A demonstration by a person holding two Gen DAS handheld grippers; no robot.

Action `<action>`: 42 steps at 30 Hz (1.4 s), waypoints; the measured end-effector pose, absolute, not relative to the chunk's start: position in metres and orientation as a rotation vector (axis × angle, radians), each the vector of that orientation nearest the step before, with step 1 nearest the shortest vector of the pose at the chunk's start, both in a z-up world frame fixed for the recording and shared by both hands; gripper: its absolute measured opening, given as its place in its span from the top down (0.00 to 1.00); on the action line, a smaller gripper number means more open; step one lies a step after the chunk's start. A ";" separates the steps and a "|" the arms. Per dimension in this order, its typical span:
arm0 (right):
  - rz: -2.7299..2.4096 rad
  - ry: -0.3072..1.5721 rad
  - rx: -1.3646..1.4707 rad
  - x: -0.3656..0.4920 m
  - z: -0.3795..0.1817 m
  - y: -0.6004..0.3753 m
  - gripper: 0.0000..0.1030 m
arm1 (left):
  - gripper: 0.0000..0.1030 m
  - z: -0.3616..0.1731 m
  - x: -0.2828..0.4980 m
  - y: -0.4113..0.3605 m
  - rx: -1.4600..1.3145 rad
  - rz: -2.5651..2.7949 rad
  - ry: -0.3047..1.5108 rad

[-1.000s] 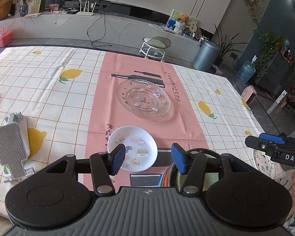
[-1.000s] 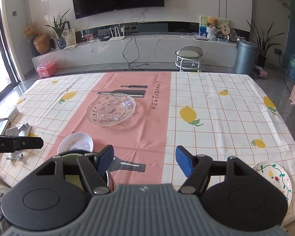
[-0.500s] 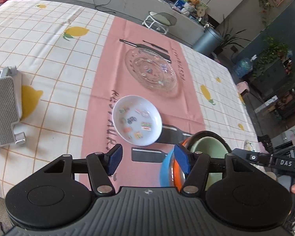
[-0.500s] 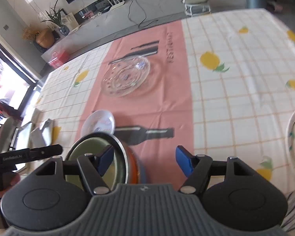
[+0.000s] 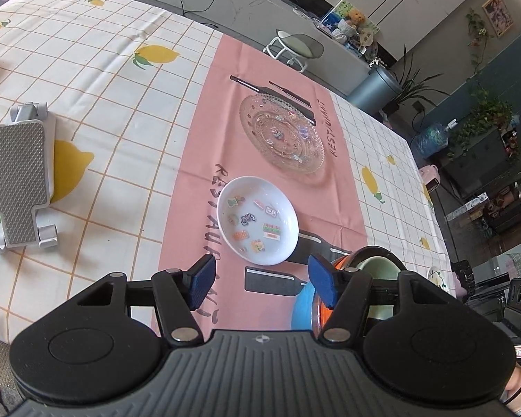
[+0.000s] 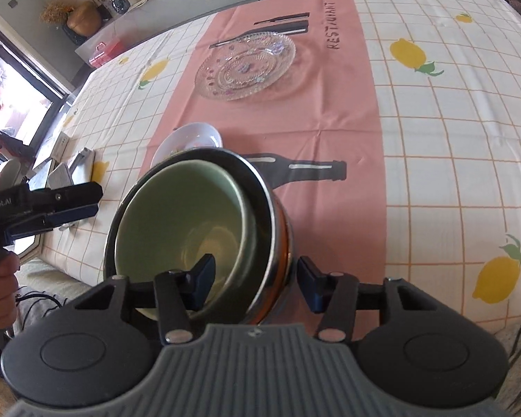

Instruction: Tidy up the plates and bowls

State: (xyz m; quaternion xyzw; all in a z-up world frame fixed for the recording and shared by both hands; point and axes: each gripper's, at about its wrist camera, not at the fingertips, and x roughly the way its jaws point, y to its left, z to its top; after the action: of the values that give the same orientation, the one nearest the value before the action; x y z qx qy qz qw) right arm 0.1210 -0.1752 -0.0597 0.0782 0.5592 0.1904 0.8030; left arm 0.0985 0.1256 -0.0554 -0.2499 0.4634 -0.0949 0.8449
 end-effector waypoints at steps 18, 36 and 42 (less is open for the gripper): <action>0.363 1.158 0.191 0.122 -0.059 -0.158 0.58 | 0.30 -0.055 0.098 0.130 -0.546 -0.197 0.962; 0.391 1.032 0.534 0.231 -0.044 -0.239 0.52 | 0.30 -0.044 0.182 0.110 -0.454 -0.126 0.933; 0.395 1.022 0.551 0.260 -0.065 -0.227 0.55 | 0.30 -0.061 0.204 0.110 -0.490 -0.113 0.962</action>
State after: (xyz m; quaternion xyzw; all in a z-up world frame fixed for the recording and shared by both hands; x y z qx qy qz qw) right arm 0.2603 -0.2266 -0.0649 0.2587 0.4797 0.1853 0.8177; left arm 0.2038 0.1101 -0.0614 -0.2332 0.4578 -0.0538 0.8562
